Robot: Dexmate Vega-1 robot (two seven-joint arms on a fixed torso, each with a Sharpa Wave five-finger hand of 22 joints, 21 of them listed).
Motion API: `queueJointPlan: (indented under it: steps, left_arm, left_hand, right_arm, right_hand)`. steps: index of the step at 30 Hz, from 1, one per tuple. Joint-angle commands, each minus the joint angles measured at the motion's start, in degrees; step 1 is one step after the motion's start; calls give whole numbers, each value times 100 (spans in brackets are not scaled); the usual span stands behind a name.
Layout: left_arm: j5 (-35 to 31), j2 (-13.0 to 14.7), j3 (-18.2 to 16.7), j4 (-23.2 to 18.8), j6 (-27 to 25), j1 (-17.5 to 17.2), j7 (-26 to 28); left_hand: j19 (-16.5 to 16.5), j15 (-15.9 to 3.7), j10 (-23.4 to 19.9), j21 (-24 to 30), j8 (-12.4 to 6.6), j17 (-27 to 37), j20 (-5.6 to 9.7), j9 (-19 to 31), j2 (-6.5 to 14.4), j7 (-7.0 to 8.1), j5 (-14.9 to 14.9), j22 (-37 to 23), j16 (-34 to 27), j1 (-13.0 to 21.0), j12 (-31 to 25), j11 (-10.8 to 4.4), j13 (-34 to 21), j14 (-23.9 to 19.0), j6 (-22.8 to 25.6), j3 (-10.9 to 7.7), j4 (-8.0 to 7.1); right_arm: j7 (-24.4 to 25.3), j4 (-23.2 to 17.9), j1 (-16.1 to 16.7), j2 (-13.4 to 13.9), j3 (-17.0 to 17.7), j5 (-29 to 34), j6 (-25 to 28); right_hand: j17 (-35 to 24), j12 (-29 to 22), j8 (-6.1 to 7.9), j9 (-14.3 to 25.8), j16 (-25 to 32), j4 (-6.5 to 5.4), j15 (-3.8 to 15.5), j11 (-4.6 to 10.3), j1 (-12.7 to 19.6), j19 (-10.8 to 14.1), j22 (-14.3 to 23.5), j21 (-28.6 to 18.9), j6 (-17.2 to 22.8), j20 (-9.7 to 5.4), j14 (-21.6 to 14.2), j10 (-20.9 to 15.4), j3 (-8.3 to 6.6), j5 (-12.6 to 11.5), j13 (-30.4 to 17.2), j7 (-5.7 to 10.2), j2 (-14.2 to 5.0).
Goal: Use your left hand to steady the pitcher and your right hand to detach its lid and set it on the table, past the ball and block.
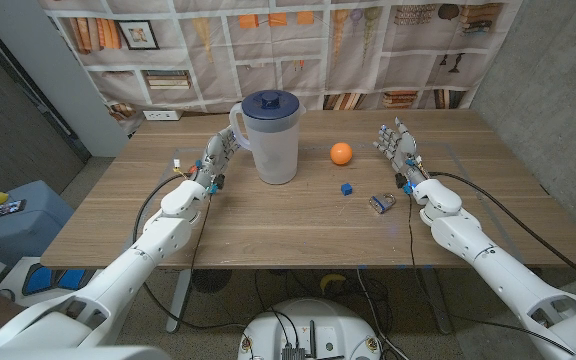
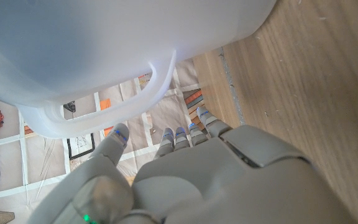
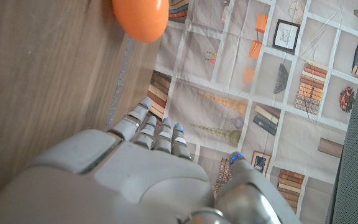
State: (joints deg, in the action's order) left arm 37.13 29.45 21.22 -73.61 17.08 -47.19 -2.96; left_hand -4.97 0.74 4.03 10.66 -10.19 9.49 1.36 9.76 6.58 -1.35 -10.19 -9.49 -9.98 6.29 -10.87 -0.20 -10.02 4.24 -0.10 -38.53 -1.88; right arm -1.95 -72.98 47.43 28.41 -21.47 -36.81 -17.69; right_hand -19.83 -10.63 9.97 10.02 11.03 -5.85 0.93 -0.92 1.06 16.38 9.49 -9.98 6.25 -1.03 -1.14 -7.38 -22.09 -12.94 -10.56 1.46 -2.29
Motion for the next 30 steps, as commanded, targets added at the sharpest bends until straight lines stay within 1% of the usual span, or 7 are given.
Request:
queueJointPlan:
  steps: [1, 11, 13, 20, 25, 27, 30]
  left_arm:
    - [33, 117, -26, -66, 41, -6, -193]
    - [70, 413, -201, -557, -4, -353, -60]
    - [73, 465, -253, -646, 2, -431, 2]
    - [126, 651, -438, -812, 88, -654, 31]
    - [210, 819, -565, -904, 95, -767, -65]
    - [248, 891, -598, -906, 68, -770, -147]
    - [339, 969, -607, -817, 60, -692, -434]
  left_hand:
    - [-54, -13, -14, 32, -34, 6, 0, 22, 239, -32, -23, -25, -28, 63, -36, -4, -10, -2, 51, -34, 32]
    - [-63, -22, -46, 31, -38, 0, 5, 21, 217, -23, -5, -23, -23, 94, -41, -14, -9, -21, 78, -37, 113]
    - [-66, -22, -48, 31, -39, 0, 4, 21, 215, -21, -3, -23, -22, 99, -40, -19, -9, -24, 85, -37, 124]
    - [-73, -29, -82, 32, -47, -2, 4, 21, 215, -26, 5, -22, -24, 121, -47, -20, -9, -47, 119, -43, 173]
    - [-84, -63, -128, 32, -58, -2, 5, 21, 199, 3, 12, -21, -28, 144, -58, -44, -9, -77, 165, -44, 230]
    - [-104, -73, -159, 36, -59, -3, 5, 21, 181, 11, 11, -19, -31, 166, -65, -53, -9, -101, 181, -47, 280]
    - [-136, -93, -176, 39, -64, -2, -52, 19, 152, 29, -1, -15, -25, 217, -62, -87, -10, -111, 218, -63, 381]
  right_arm:
    - [123, 9, 57, -35, -28, 101, -87]
    - [241, -76, 53, 3, -84, 199, 57]
    - [190, -30, 31, -26, -98, 200, -2]
    - [302, -104, 22, -58, -156, 274, 76]
    - [411, -184, 59, -80, -181, 323, 108]
    - [521, -263, 89, -67, -190, 362, 185]
    - [530, -249, 120, -95, -185, 368, 106]
  right_hand:
    - [-5, -36, 41, 8, 39, 4, 5, 16, -4, 28, 11, -42, 49, 1, -62, -61, -28, -31, -9, -11, -49]
    - [14, -35, 48, 8, 40, 4, 13, 18, 4, 30, 10, -49, 51, -9, -62, -62, -28, -41, -8, -13, -60]
    - [16, -35, 49, 7, 41, 4, 10, 19, 6, 30, 10, -50, 50, -9, -65, -60, -29, -43, -8, -12, -62]
    - [29, -36, 50, 7, 40, 6, 18, 23, 16, 28, 10, -52, 45, -14, -61, -64, -33, -49, -8, 1, -73]
    - [39, -35, 52, 7, 43, 9, 19, 23, 24, 29, 10, -55, 46, -19, -68, -61, -36, -54, -8, -6, -81]
    - [44, -35, 53, 7, 46, 11, 19, 26, 28, 30, 10, -56, 46, -23, -77, -64, -38, -56, -7, -3, -84]
    - [51, -36, 56, 7, 45, 13, 23, 28, 35, 32, 9, -58, 50, -28, -74, -67, -43, -60, -7, -3, -93]
